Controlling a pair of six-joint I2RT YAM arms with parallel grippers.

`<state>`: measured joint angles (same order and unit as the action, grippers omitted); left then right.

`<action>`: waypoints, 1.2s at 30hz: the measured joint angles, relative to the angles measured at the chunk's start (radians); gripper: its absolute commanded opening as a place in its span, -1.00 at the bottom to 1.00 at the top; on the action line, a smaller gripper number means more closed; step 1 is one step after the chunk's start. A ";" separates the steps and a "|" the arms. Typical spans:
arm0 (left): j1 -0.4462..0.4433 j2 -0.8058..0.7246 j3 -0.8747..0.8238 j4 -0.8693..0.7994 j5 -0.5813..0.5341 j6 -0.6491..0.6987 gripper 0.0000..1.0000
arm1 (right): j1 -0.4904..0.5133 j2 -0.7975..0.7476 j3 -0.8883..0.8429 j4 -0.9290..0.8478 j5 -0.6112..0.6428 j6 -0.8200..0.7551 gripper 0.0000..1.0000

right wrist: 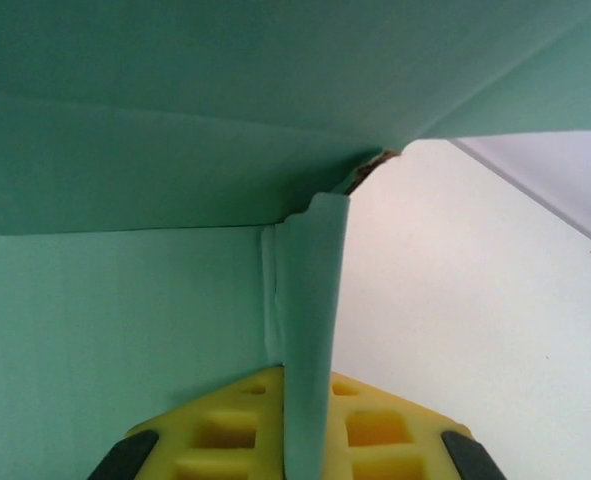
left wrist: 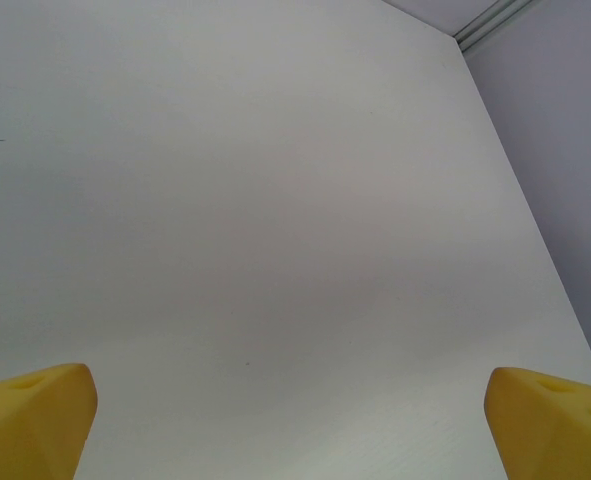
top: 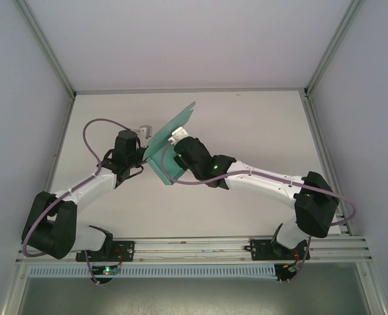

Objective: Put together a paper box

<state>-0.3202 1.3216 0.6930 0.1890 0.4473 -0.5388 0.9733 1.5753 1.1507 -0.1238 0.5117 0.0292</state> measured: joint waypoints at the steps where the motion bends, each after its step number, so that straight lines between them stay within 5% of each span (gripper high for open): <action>1: 0.000 -0.005 0.000 0.000 0.005 0.003 1.00 | -0.001 -0.018 -0.021 0.026 -0.009 0.002 -1.00; 10: -0.050 -0.122 0.002 0.035 0.026 0.066 1.00 | -0.116 -0.293 -0.278 0.192 -0.135 0.073 -1.00; 17: -0.064 -0.190 0.000 -0.020 -0.133 0.103 1.00 | -0.257 -0.425 -0.434 0.221 -0.245 0.191 -1.00; 26: -0.065 -0.327 -0.070 -0.193 -0.371 0.110 1.00 | -0.304 -0.196 -0.450 0.162 -0.300 0.336 -1.00; 31: -0.065 -0.360 -0.085 -0.245 -0.422 0.111 1.00 | -0.303 0.003 -0.360 0.056 -0.299 0.407 -1.00; 36: -0.065 -0.362 -0.089 -0.267 -0.433 0.113 1.00 | -0.274 0.132 -0.265 -0.037 -0.255 0.466 -0.80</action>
<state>-0.3851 0.9600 0.6041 -0.0780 0.0139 -0.4255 0.6991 1.7069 0.8860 -0.1608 0.2565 0.4953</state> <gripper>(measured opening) 0.999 0.094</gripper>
